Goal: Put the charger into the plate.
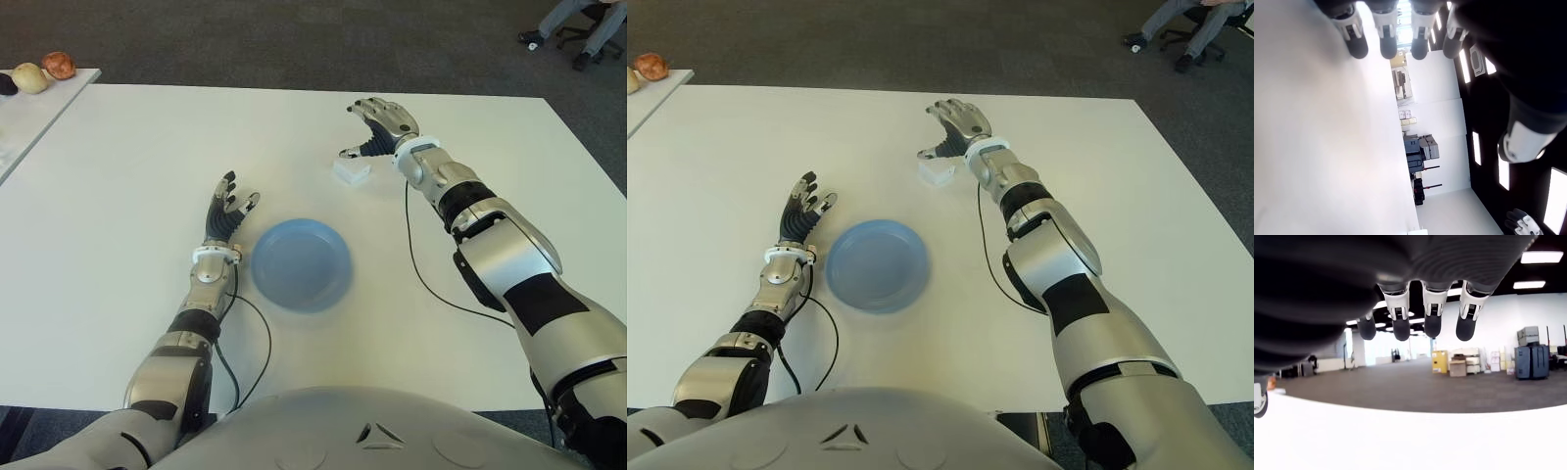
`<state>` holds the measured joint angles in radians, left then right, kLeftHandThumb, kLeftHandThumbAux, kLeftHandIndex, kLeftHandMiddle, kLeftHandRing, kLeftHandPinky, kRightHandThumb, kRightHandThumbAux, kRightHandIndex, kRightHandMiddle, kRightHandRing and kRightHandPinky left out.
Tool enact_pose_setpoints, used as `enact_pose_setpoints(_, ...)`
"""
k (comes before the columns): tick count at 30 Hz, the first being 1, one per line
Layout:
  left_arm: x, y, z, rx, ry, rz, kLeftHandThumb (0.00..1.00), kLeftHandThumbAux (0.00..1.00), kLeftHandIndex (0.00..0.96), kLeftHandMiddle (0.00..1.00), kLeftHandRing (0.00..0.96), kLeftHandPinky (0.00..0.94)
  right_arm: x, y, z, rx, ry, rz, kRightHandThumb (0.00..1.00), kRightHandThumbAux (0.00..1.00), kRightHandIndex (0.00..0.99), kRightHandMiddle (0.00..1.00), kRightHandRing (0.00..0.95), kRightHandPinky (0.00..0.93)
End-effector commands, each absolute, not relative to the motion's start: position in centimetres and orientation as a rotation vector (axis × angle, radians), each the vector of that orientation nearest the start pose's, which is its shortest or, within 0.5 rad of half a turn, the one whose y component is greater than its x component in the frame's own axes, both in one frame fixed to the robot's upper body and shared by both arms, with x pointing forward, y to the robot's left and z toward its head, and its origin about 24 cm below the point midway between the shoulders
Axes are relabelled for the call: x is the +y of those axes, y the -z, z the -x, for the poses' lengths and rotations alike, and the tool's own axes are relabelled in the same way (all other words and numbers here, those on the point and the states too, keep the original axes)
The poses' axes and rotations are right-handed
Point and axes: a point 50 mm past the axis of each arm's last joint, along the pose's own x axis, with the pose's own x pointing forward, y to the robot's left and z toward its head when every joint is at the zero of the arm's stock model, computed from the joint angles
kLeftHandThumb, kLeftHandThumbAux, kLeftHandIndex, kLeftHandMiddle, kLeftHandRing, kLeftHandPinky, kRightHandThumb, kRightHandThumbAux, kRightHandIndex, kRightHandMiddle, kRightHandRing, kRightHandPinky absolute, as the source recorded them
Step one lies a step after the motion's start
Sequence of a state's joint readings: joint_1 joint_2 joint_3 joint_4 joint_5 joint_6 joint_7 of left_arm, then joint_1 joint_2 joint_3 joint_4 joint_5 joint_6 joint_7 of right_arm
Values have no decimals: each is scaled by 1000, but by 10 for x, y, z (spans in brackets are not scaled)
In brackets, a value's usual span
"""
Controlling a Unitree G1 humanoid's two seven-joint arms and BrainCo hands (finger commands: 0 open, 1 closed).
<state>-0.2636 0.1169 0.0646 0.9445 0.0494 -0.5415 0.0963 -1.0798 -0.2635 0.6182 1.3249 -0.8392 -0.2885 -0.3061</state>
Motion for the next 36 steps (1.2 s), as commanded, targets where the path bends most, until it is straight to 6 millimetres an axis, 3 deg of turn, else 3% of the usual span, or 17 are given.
enact_pose_setpoints(1, 176, 80, -234, 335, -70, -130, 0, 586, 0, 0, 0, 17, -113, -94, -397, -284, -360, 1642, 30, 418, 0, 0, 0, 0)
enact_pose_setpoints(16, 174, 79, -234, 324, -60, -146, 0, 561, 0, 0, 0, 12, -105, -78, -393, -196, -437, 1656, 0, 539, 0, 0, 0, 0)
enact_pose_setpoints(28, 171, 79, -234, 316, -58, -149, 0, 554, 0, 0, 1, 21, -93, -58, -384, -89, -472, 1495, 0, 660, 0, 0, 0, 0)
enact_pose_setpoints(36, 172, 80, -230, 316, -57, -146, 0, 557, 0, 1, 3, 20, -90, -32, -369, -14, -495, 1414, 0, 715, 0, 0, 0, 0)
